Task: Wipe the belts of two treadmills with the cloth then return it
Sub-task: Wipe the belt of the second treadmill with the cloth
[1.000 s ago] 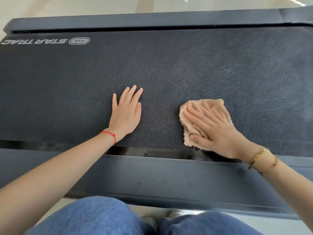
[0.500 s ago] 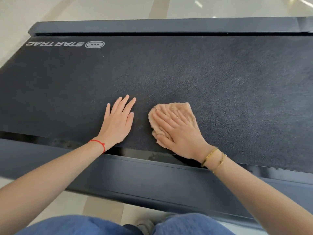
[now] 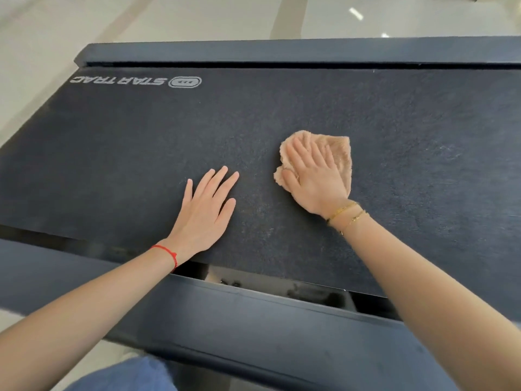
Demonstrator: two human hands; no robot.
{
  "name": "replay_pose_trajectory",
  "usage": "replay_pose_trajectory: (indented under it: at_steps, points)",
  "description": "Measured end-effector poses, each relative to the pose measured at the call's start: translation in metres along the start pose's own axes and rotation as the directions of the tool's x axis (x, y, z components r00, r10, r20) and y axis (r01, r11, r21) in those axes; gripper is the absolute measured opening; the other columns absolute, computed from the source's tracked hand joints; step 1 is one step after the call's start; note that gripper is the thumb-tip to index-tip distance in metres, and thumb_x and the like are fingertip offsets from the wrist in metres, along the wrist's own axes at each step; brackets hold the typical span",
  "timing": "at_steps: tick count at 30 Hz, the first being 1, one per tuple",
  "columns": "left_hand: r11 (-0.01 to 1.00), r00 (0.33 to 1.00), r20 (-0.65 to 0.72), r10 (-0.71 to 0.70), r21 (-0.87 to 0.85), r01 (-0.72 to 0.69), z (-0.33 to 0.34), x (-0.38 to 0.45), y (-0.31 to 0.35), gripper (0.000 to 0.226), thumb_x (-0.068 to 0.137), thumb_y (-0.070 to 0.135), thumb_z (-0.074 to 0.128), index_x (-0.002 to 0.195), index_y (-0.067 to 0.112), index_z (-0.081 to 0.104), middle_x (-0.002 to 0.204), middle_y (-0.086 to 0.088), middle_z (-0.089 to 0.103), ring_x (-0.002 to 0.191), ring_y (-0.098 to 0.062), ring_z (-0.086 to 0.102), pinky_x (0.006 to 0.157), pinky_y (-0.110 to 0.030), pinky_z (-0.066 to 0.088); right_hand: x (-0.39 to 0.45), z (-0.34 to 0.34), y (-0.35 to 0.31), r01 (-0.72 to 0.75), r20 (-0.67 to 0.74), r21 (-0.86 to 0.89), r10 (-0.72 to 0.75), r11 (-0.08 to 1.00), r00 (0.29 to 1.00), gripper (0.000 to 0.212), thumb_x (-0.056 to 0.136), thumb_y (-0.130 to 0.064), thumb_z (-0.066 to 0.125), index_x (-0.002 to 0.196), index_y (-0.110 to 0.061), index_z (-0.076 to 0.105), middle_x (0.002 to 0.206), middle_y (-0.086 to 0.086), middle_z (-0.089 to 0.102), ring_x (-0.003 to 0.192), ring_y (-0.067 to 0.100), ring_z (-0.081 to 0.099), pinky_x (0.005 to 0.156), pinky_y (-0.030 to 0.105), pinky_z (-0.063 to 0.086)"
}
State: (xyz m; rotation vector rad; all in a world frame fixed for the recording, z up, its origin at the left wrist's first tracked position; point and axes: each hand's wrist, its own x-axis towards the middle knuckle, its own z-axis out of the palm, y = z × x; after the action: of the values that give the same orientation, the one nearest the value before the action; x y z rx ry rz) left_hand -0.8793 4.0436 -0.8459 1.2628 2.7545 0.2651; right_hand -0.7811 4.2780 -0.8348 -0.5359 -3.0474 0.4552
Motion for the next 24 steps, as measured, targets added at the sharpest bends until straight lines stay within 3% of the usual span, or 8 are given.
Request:
replay_pose_trajectory:
  at_steps: [4, 7, 10, 15, 17, 19, 24]
  points:
    - [1.0, 1.0, -0.014, -0.004, 0.022, 0.004, -0.001, 0.01, -0.024, 0.054, 0.103, 0.038, 0.021, 0.157, 0.034, 0.011, 0.165, 0.011, 0.007, 0.152, -0.012, -0.001, 0.122, -0.055, 0.004, -0.039, 0.021, -0.051, 0.248, 0.03, -0.029, -0.248, 0.968, 0.968, 0.059, 0.106, -0.043, 0.02, 0.159, -0.02, 0.007, 0.166, -0.002, 0.0, 0.153, 0.018, -0.008, 0.123, 0.041, -0.008]
    - [0.999, 0.999, -0.02, 0.027, 0.018, -0.027, -0.004, 0.017, -0.041, 0.054, 0.104, 0.036, 0.022, 0.157, 0.033, 0.012, 0.165, 0.01, 0.008, 0.152, -0.013, 0.001, 0.121, -0.055, 0.004, -0.062, 0.03, -0.061, 0.347, 0.084, -0.045, -0.342, 0.937, 0.936, 0.06, 0.105, -0.047, 0.024, 0.159, -0.027, 0.008, 0.165, -0.009, 0.001, 0.153, 0.016, -0.007, 0.123, 0.039, -0.008]
    - [0.999, 0.998, -0.026, 0.051, -0.007, -0.051, -0.008, 0.023, -0.057, 0.053, 0.105, 0.035, 0.025, 0.157, 0.033, 0.013, 0.165, 0.009, 0.008, 0.152, -0.013, 0.001, 0.121, -0.056, 0.002, -0.053, 0.027, -0.049, 0.312, 0.067, -0.059, -0.308, 0.948, 0.949, 0.061, 0.102, -0.054, 0.021, 0.158, -0.035, 0.007, 0.165, -0.016, -0.001, 0.151, 0.01, -0.01, 0.122, 0.036, -0.012]
    - [0.998, 0.998, -0.019, 0.059, -0.024, -0.06, -0.014, 0.035, -0.081, 0.053, 0.105, 0.036, 0.024, 0.157, 0.033, 0.013, 0.165, 0.008, 0.007, 0.152, -0.014, -0.001, 0.121, -0.056, 0.0, 0.014, 0.018, -0.044, 0.016, 0.002, -0.044, -0.016, 0.999, 1.0, 0.059, 0.105, -0.048, 0.022, 0.159, -0.03, 0.006, 0.166, -0.01, -0.004, 0.152, 0.015, -0.013, 0.122, 0.038, -0.013]
    - [0.999, 0.999, -0.017, 0.047, -0.023, -0.048, -0.018, 0.04, -0.092, 0.053, 0.105, 0.036, 0.024, 0.157, 0.032, 0.013, 0.165, 0.006, 0.007, 0.152, -0.015, -0.001, 0.121, -0.057, 0.0, 0.029, 0.022, -0.056, -0.039, -0.022, -0.039, 0.039, 0.998, 0.999, 0.058, 0.106, -0.044, 0.022, 0.159, -0.027, 0.006, 0.166, -0.008, -0.003, 0.153, 0.017, -0.011, 0.122, 0.037, -0.014]
    - [0.999, 0.999, -0.016, 0.047, -0.017, -0.047, -0.02, 0.044, -0.102, 0.053, 0.105, 0.037, 0.024, 0.157, 0.033, 0.013, 0.165, 0.006, 0.007, 0.152, -0.015, -0.001, 0.121, -0.058, 0.0, 0.03, 0.028, -0.074, -0.015, -0.014, -0.047, 0.014, 0.999, 1.0, 0.058, 0.106, -0.044, 0.02, 0.159, -0.025, 0.004, 0.166, -0.007, -0.004, 0.153, 0.019, -0.011, 0.122, 0.039, -0.014]
    - [0.996, 0.996, -0.039, 0.079, -0.034, -0.08, -0.02, 0.049, -0.114, 0.053, 0.105, 0.035, 0.027, 0.156, 0.032, 0.016, 0.165, 0.007, 0.009, 0.152, -0.014, 0.001, 0.12, -0.059, 0.001, 0.002, 0.046, -0.131, 0.21, 0.02, -0.041, -0.21, 0.977, 0.978, 0.06, 0.105, -0.047, 0.021, 0.159, -0.024, 0.007, 0.166, -0.006, 0.002, 0.153, 0.018, -0.007, 0.123, 0.041, -0.01]
